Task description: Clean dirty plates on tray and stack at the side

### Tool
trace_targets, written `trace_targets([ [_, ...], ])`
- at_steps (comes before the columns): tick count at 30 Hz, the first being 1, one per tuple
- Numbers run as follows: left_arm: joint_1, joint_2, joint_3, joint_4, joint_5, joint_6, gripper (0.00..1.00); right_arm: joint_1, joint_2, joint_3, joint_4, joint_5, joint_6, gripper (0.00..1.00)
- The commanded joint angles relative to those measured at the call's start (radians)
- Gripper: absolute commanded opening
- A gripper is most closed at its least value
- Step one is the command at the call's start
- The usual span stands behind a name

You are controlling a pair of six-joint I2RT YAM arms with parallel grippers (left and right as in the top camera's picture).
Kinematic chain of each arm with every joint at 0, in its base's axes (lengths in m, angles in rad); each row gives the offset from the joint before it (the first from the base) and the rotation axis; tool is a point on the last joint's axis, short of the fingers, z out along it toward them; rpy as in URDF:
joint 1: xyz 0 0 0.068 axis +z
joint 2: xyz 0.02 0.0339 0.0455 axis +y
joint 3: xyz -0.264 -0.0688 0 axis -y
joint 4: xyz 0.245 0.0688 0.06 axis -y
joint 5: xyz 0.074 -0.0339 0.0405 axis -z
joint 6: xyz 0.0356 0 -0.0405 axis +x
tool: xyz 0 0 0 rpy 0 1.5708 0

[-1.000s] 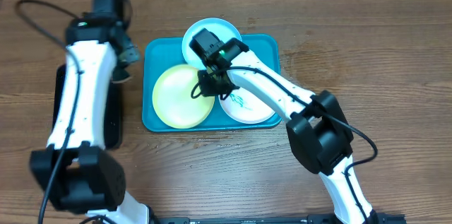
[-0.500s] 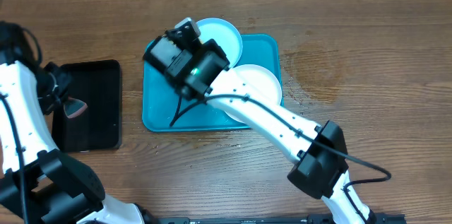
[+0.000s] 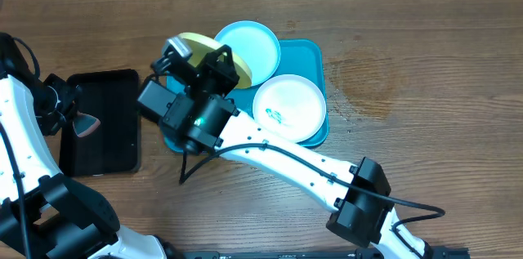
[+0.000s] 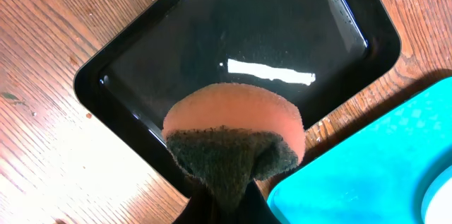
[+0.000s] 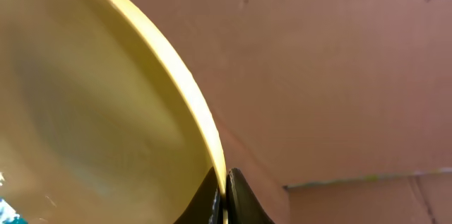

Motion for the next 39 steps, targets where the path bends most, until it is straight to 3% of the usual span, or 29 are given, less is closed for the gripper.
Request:
trace_targets([
  [1,0.002,-0.014,-0.003,0.001,0.016,-0.010,0.04,-0.001,-0.031,0.020,0.010,0.018,-0.045,0.04],
  [3,0.002,-0.014,-0.003,0.001,0.015,-0.010,0.04,-0.007,-0.031,0.020,0.007,-0.061,-0.025,0.04],
  [6,0.002,-0.014,-0.003,0.000,0.016,-0.010,0.04,-0.051,-0.030,0.016,-0.016,-0.411,0.141,0.04],
  [8,0.002,-0.014,-0.003,0.000,0.016,-0.010,0.04,-0.114,-0.020,-0.011,0.003,-0.771,0.120,0.04],
  [10,0.002,-0.014,-0.003,0.000,0.017,-0.011,0.04,-0.181,-0.008,-0.023,-0.033,-0.970,0.054,0.04],
  [15,0.000,-0.014,-0.003,0.005,0.028,-0.011,0.04,-0.314,-0.053,0.019,-0.181,-0.949,0.347,0.04],
  [18,-0.001,-0.014,-0.003,0.010,0.028,-0.011,0.04,-0.423,-0.129,0.027,-0.193,-1.031,0.426,0.04],
  [29,-0.001,-0.014,-0.003,0.015,0.028,-0.011,0.04,-0.926,-0.171,-0.024,-0.264,-1.429,0.424,0.04],
  [32,-0.001,-0.014,-0.003,0.023,0.031,-0.011,0.04,-1.070,-0.170,-0.089,-0.273,-1.432,0.417,0.04],
  [39,-0.001,-0.014,-0.003,0.023,0.050,-0.010,0.04,-1.202,-0.170,-0.330,-0.170,-1.408,0.421,0.04],
])
